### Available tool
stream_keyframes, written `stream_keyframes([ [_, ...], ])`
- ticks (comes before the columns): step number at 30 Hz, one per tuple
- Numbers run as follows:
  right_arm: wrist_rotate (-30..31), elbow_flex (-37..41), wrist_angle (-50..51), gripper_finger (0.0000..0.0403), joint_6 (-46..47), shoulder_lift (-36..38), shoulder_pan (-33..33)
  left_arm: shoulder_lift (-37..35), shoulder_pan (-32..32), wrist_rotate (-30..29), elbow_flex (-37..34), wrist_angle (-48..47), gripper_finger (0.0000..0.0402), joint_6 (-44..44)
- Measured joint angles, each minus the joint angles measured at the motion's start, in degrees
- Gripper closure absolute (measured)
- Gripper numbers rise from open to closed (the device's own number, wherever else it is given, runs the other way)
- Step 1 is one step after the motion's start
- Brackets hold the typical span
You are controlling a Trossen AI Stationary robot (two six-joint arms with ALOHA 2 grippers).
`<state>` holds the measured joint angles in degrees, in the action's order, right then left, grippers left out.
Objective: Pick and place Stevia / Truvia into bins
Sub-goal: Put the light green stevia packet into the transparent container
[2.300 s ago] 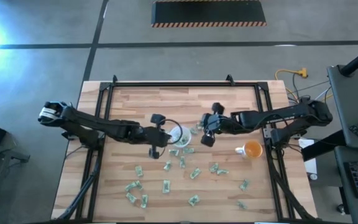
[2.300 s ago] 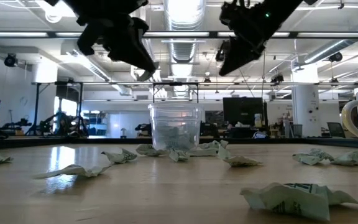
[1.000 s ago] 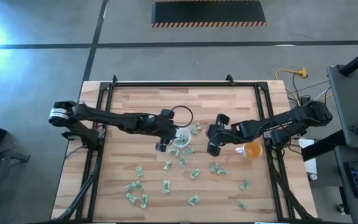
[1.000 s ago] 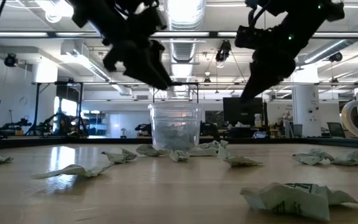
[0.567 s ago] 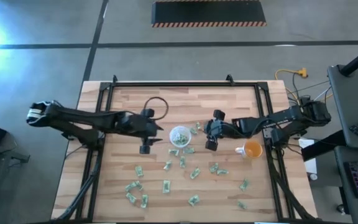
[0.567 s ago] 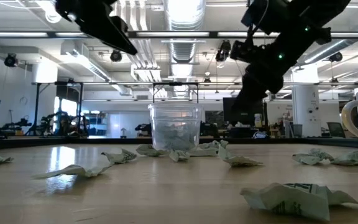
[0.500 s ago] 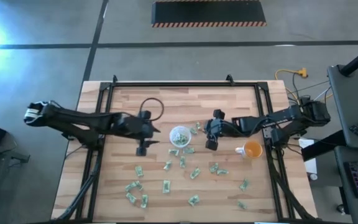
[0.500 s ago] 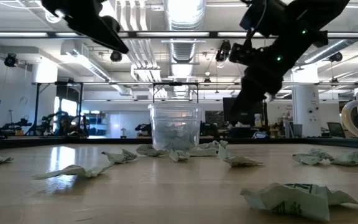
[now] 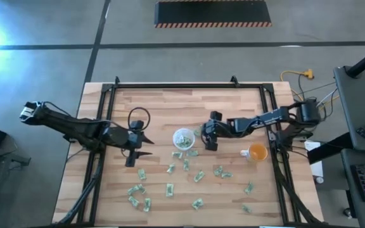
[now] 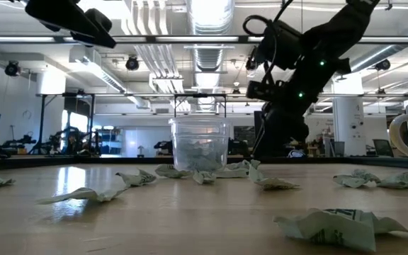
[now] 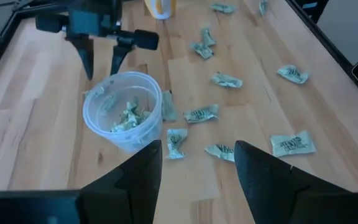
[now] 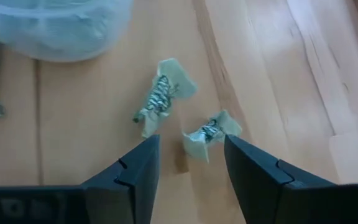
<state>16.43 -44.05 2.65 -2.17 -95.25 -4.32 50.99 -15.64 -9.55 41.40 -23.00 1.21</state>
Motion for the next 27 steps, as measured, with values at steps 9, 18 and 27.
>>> stream_keyframes([
  [9, 0.02, -0.77, -0.12, 0.0240, 0.35, -3.89, -3.05, -0.06, -0.06, -0.17, -0.06, 0.02, 0.0216, -0.02],
  [18, -0.27, -0.77, 0.05, 0.0283, 0.19, -3.81, -3.63, 0.24, -0.04, -0.18, -0.06, -0.02, 0.0216, -0.04],
  [27, -3.34, -0.77, 0.05, 0.0375, -1.80, -3.84, -3.61, 0.34, -0.02, -0.16, -0.06, -0.05, 0.0216, -0.07],
])
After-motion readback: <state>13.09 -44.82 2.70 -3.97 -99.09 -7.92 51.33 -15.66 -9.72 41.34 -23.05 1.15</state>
